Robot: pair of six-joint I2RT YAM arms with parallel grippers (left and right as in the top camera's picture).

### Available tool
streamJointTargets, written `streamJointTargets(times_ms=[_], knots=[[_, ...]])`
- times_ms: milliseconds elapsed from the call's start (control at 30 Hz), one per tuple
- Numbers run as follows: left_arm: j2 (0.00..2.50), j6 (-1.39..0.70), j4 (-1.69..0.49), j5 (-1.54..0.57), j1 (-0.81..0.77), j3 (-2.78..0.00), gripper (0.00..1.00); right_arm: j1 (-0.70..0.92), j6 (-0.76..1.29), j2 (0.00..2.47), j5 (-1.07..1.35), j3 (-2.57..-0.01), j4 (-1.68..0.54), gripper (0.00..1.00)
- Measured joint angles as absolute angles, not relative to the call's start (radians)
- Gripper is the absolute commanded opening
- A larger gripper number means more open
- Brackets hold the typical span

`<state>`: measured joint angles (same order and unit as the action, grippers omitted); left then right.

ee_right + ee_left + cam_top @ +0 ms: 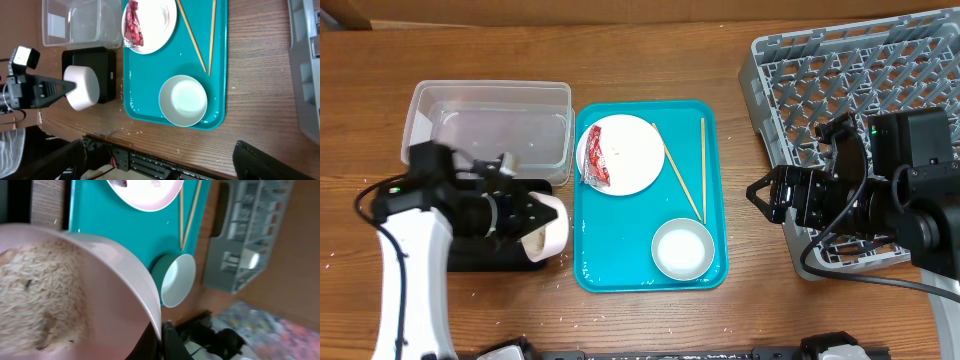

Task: Sort waste into correct bins and load items into the dishwasher
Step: 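Tip the pink bowl over the black tray to dump the rice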

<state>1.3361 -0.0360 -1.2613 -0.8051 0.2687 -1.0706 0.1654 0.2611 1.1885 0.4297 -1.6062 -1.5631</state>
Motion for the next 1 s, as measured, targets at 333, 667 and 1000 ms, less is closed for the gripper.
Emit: streamJointTargets(times_ms=[333, 667, 1000], knots=[[1.648, 0.35, -1.386, -1.137, 0.619, -1.036, 0.04, 0.165, 0.262, 1.188, 0.43, -1.606, -1.564, 0.96], [1.802, 0.664, -1.615, -1.295, 0.692, -1.033, 0.04, 0.165, 0.261, 1.188, 0.43, -1.606, -1.572, 0.96], [1.803, 0.848, -1.683, -1.302, 0.787, -1.056, 0.04, 0.165, 0.262, 1.188, 0.43, -1.606, -1.571, 0.96]])
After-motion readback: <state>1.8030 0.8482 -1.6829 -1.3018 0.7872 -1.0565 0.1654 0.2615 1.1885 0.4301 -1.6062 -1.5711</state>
